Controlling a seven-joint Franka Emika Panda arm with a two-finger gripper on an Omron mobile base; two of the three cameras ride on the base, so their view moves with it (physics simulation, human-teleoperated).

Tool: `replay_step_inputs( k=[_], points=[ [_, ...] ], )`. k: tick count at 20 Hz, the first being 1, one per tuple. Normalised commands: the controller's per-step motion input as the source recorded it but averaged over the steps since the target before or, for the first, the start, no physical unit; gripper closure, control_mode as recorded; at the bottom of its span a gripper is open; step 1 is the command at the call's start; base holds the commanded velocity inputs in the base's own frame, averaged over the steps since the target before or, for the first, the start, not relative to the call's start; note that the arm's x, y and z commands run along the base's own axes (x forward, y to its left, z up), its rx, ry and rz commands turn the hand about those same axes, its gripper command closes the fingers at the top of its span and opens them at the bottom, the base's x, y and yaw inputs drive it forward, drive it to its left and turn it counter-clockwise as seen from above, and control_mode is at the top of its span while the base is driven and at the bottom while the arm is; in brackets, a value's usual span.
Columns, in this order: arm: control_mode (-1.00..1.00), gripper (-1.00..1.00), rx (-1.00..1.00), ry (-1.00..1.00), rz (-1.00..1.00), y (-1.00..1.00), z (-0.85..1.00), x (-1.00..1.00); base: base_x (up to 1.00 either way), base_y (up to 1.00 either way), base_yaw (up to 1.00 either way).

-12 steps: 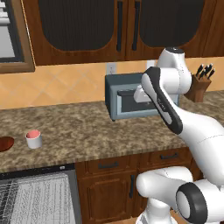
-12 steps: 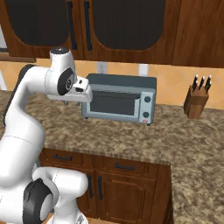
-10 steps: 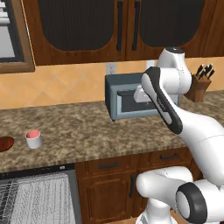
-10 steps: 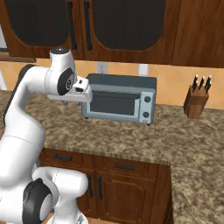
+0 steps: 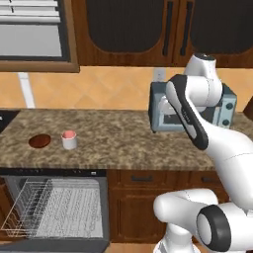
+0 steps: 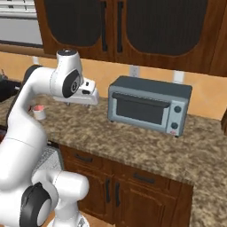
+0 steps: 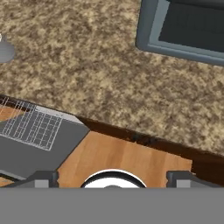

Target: Pick up the cup and bowl from the counter, place them in the dishwasher, and close the dishwasher door.

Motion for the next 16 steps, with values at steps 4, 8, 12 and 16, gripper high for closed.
replay_step_inputs(
  k=[4, 8, 12, 16],
  points=[
    [1.00, -1.00, 0.00, 0.00, 0.00, 0.00, 0.00, 0.00, 0.00, -0.28, 0.51],
    [1.00, -1.00, 0.00, 0.00, 0.00, 0.00, 0.00, 0.00, 0.02, -0.63, 0.41],
    [1.00, -1.00, 0.00, 0.00, 0.00, 0.00, 0.00, 0.00, 0.09, -0.75, 0.34],
    [1.00, -1.00, 0.00, 0.00, 0.00, 0.00, 0.00, 0.00, 0.43, -0.20, 0.34]
  ],
)
